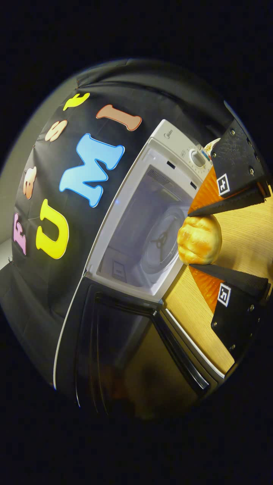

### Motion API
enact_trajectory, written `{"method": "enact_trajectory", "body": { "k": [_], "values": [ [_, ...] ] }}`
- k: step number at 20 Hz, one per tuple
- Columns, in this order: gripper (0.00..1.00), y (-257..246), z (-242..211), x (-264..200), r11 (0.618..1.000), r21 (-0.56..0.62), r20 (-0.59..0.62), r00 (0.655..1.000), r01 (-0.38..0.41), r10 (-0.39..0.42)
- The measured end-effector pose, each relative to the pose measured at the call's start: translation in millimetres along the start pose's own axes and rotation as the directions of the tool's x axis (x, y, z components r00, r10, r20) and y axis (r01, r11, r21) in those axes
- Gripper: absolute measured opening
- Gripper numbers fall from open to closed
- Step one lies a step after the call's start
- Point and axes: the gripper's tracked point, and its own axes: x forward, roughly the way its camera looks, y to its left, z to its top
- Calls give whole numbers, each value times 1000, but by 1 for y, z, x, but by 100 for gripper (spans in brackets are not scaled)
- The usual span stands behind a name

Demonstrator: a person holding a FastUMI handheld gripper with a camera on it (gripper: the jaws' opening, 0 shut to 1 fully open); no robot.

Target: Open the microwave, put the food inside, and close the microwave door.

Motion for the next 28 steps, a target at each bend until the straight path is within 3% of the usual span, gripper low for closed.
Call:
{"method": "enact_trajectory", "body": {
  "k": [5,12,17,20,28],
  "values": [
    [69,5,7,61,999,41,-52,999,-6,8],
    [69,2,23,117,998,-7,-15,998,57,-57],
    [69,-1,34,143,987,-102,35,993,120,-117],
    [75,8,25,153,992,-92,-10,996,83,-84],
    [91,12,29,154,991,-93,12,995,101,-101]
  ]
}}
